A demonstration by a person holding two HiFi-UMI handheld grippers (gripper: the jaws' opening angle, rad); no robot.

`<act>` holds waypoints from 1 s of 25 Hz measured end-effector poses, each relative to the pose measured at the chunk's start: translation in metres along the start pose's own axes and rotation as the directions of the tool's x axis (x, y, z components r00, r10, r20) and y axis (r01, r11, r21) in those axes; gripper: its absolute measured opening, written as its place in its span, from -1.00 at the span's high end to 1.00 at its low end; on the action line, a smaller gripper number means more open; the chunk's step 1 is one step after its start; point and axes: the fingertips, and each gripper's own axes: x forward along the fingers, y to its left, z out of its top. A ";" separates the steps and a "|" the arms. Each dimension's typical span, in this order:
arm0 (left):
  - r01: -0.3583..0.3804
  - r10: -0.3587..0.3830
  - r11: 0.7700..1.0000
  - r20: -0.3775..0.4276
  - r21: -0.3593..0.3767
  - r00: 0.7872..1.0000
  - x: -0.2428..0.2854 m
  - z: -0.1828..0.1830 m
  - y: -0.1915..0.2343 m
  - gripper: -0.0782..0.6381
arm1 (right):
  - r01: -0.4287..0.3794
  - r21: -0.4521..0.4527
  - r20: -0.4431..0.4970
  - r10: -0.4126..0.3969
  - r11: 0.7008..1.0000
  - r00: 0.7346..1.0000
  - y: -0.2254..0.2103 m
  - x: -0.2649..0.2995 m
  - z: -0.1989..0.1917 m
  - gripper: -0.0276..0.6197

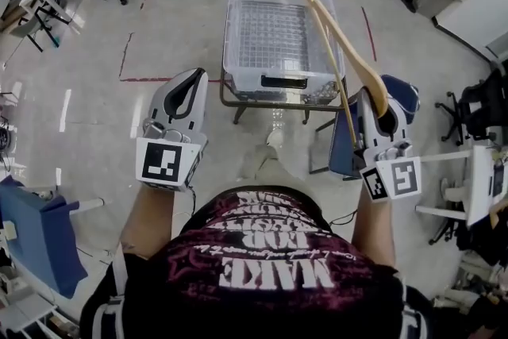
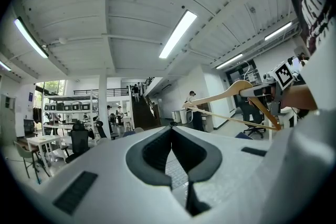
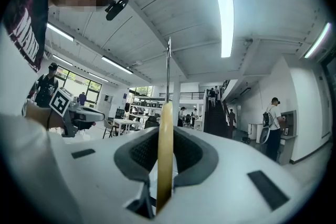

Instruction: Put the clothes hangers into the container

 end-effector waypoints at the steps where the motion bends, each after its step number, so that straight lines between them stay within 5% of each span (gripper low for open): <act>1: -0.011 0.011 1.000 -0.005 -0.001 1.000 0.001 -0.002 0.000 0.76 | -0.008 0.001 0.002 0.008 1.000 1.000 -0.003 0.003 -0.002 0.73; 15: -0.072 0.074 0.997 -0.069 0.020 0.995 0.047 -0.019 0.031 0.76 | -0.066 0.066 -0.012 0.066 0.996 0.998 -0.031 0.074 -0.035 0.73; 25: -0.039 0.040 0.999 -0.085 0.009 0.996 0.114 -0.033 0.044 0.76 | -0.053 0.077 -0.031 0.056 0.996 0.998 -0.068 0.124 -0.048 0.73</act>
